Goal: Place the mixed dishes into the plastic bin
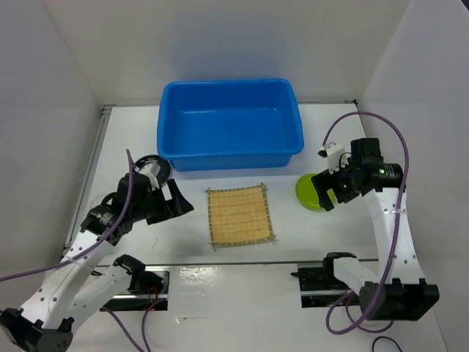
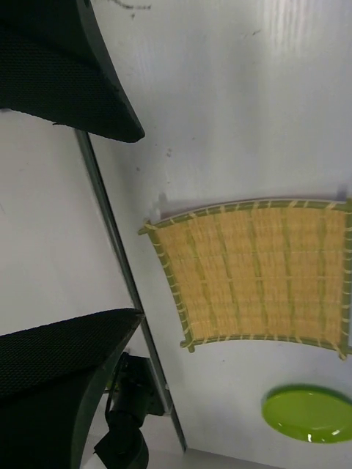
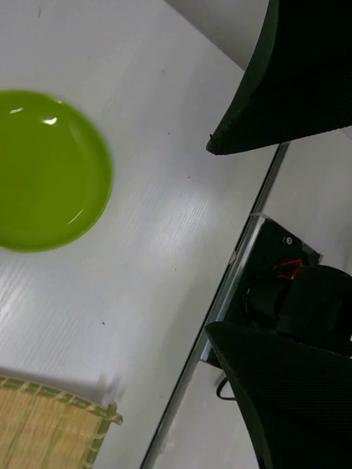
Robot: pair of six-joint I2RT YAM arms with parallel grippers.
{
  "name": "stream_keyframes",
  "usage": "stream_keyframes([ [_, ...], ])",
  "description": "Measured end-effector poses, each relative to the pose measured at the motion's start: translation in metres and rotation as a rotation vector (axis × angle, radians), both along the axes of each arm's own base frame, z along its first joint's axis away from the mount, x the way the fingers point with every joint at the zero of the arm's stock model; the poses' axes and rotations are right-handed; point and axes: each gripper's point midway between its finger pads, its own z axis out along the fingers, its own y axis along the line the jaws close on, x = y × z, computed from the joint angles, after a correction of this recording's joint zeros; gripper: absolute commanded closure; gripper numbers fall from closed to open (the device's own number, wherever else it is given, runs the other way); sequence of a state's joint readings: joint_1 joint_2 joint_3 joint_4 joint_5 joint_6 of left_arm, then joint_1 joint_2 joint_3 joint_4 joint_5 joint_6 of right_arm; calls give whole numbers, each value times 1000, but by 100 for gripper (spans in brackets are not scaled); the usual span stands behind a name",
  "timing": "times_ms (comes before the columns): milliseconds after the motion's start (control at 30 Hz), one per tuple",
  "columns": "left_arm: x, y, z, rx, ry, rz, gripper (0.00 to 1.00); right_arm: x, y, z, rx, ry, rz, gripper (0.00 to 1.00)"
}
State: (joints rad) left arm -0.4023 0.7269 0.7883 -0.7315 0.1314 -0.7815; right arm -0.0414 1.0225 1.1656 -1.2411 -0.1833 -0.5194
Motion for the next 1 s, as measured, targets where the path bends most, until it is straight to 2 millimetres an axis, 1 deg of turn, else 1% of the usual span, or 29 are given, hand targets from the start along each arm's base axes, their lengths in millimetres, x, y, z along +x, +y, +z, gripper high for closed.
stream_keyframes([
  [67,-4,-10,-12,-12,47,-16,0,7,8,-2,30,35,36,1],
  [100,-4,-15,-15,-18,60,-23,0,12,14,-4,48,54,62,1],
  [200,-1,-38,-25,-25,95,-66,0,25,34,-13,109,126,148,1],
  [267,1,-54,-37,-5,124,-94,0,35,50,-22,163,183,200,1],
  [333,2,-65,-50,5,155,-112,0,44,64,-35,197,239,231,1],
  [400,4,-69,-62,3,161,-111,0,50,80,-51,202,292,272,1],
  [467,3,-68,-77,6,181,-102,0,55,99,-71,181,332,317,1],
  [500,1,-67,-84,15,197,-98,0,56,108,-81,167,344,336,3],
  [567,-1,-66,-98,36,229,-97,0,53,119,-98,141,365,365,17],
  [600,0,-66,-104,46,243,-96,0,52,122,-105,130,373,373,30],
  [633,1,-66,-110,57,257,-94,0,52,123,-109,121,380,372,55],
  [700,3,-67,-123,75,281,-90,0,58,124,-118,116,378,364,77],
  [733,3,-67,-131,85,294,-89,0,62,125,-122,114,377,360,86],
  [767,3,-66,-138,94,306,-87,0,65,126,-126,112,376,356,99],
  [800,2,-66,-146,103,320,-85,0,68,127,-130,109,373,357,100],
  [833,2,-69,-148,91,327,-86,0,68,129,-133,109,371,363,100],
  [900,11,-74,-145,67,290,-88,0,63,135,-137,99,372,390,100],
  [1000,15,-78,-144,46,265,-89,0,49,156,-140,81,372,474,100],
])
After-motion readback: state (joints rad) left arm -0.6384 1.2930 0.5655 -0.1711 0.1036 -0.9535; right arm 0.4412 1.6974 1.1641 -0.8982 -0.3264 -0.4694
